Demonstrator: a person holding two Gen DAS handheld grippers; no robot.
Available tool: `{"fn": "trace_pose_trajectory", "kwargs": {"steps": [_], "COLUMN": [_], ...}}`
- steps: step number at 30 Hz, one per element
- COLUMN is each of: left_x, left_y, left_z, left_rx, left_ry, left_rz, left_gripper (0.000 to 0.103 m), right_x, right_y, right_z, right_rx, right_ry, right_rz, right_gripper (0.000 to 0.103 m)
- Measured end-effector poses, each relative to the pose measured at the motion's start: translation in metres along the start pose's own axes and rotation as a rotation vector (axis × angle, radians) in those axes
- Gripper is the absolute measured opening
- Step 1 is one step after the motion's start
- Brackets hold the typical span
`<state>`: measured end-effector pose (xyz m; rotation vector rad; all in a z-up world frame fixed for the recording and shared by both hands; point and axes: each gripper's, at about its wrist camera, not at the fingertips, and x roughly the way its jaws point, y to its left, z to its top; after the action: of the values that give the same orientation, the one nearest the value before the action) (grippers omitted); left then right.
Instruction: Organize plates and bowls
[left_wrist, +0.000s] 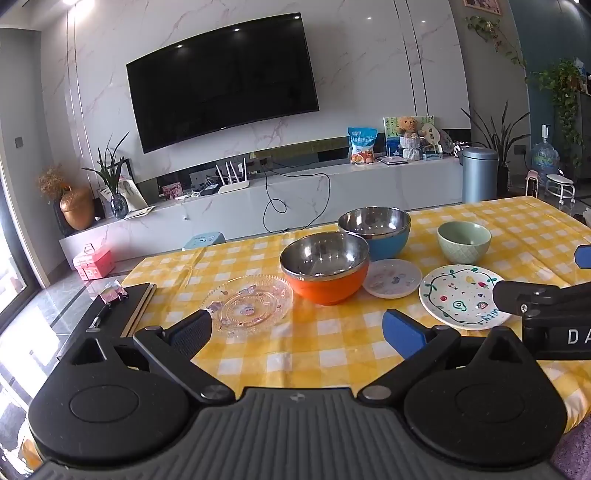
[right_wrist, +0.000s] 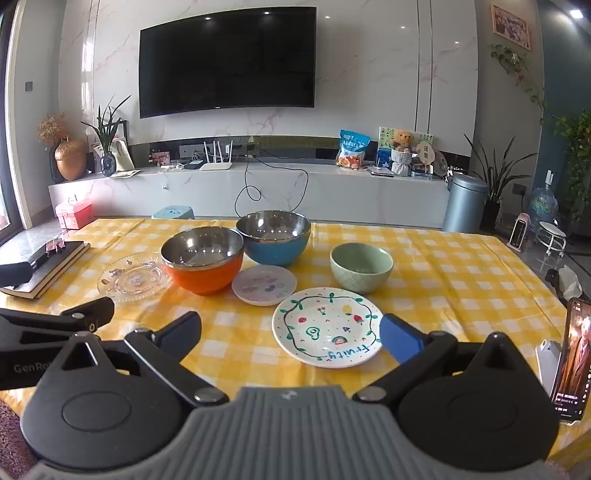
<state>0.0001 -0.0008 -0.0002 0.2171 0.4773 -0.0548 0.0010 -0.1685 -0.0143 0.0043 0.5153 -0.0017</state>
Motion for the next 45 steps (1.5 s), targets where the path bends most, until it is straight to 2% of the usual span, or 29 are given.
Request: {"fn": "trace_pose_trajectory", "kwargs": {"steps": [8, 45], "left_x": [0.006, 0.008], "left_y": [0.012, -0.002], "left_z": [-0.011, -0.009], "left_rx": [-0.033, -0.006], "left_ry": [0.011, 0.06], "left_rz": [-0.015, -0.007], "left_gripper": [0.103, 0.103], "right_x": [0.001, 0.005], "right_y": [0.0, -0.001], "right_z": [0.0, -0.003], "right_rx": [-0.001, 0.007], "right_ry": [0.005, 0.024], "right_rz": [-0.004, -0.008], "right_gripper": [0.101, 0.101]}}
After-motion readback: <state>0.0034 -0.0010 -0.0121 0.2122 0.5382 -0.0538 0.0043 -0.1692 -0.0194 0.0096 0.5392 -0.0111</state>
